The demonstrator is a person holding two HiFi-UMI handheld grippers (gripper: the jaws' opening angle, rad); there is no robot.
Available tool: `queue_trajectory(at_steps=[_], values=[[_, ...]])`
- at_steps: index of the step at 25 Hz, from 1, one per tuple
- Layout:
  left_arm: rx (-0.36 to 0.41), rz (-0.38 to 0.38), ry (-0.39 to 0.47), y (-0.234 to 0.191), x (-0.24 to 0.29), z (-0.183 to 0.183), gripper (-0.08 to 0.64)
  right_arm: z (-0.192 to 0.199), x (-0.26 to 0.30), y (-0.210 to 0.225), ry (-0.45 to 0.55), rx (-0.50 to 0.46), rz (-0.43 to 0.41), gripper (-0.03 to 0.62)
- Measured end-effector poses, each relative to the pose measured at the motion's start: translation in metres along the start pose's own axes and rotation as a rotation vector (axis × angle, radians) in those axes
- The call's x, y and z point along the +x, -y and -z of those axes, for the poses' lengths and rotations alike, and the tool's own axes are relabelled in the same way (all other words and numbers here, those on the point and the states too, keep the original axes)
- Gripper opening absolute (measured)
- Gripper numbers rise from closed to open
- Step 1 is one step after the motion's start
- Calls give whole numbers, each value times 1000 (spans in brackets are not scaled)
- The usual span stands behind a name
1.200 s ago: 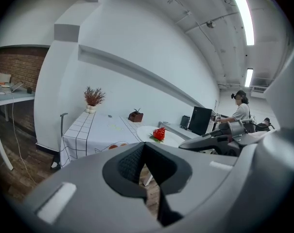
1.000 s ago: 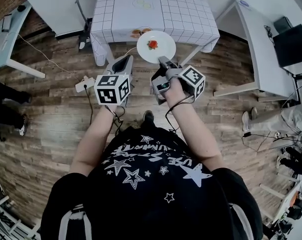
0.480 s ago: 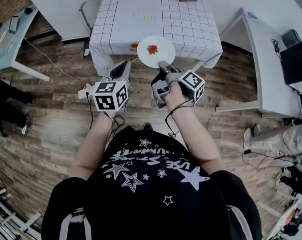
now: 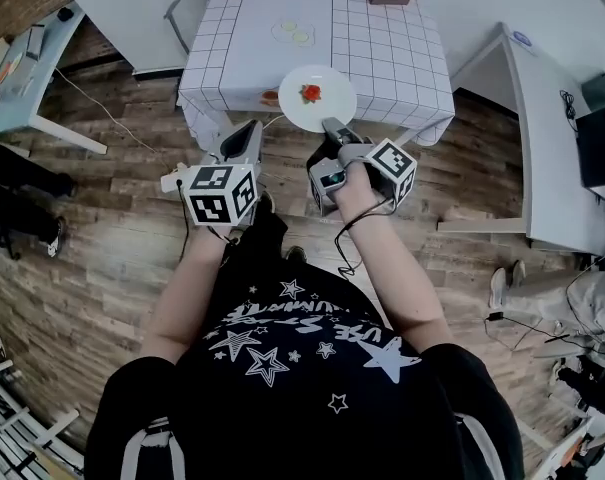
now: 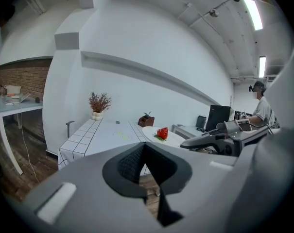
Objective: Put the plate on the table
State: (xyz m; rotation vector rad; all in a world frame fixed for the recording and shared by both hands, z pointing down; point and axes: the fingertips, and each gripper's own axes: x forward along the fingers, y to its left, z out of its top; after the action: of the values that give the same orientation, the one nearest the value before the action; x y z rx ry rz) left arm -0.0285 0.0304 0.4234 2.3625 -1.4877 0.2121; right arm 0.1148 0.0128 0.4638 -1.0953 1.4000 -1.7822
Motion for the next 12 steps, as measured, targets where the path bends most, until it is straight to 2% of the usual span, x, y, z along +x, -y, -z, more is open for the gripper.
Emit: queue_trajectory(at_steps=[9,12], values=[[-20,34,5,-9,40,8,6,-17,17,13,19,-22,28,20],[-18,56,10,-14,58,9,6,-23,30,9,17,-51,-6,20]])
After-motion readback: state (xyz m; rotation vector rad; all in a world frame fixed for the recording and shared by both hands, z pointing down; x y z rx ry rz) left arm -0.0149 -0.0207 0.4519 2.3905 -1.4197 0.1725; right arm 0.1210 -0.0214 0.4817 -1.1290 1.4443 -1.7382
